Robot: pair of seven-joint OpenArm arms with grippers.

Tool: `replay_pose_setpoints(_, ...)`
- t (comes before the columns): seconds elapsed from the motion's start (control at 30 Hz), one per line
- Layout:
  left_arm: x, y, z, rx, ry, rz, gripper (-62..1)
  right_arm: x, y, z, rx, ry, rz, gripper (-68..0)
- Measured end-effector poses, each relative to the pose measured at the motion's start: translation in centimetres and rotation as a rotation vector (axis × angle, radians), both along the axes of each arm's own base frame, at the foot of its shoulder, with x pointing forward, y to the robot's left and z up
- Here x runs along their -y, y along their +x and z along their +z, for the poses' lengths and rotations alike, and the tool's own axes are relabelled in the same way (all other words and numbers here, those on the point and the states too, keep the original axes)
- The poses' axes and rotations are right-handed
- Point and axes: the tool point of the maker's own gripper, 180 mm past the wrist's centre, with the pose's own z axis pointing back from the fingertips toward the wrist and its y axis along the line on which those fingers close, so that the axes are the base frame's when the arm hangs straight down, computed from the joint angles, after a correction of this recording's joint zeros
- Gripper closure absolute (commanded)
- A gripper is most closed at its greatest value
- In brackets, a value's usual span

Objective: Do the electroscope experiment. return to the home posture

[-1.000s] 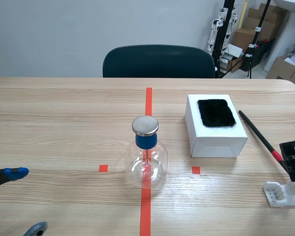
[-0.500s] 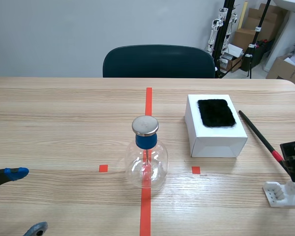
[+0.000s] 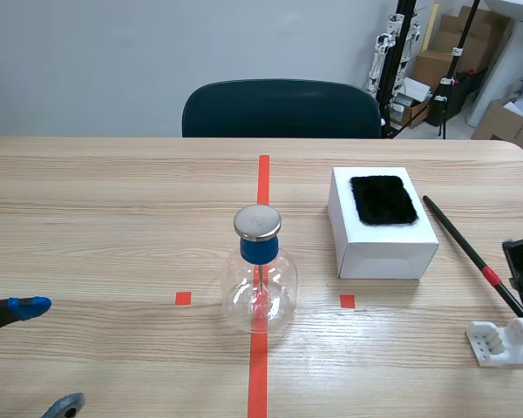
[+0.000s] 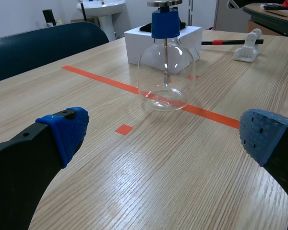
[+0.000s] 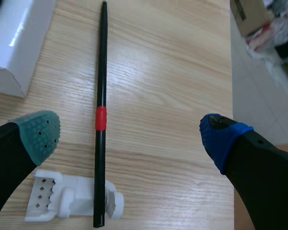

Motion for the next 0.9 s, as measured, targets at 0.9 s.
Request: replay_pose_setpoints(0.9,0.0,0.0,0.0,0.0,0.0,0.0,-62.3,-14.1,-7.9,4.6,0.148,0.196,0.63,-59.1)
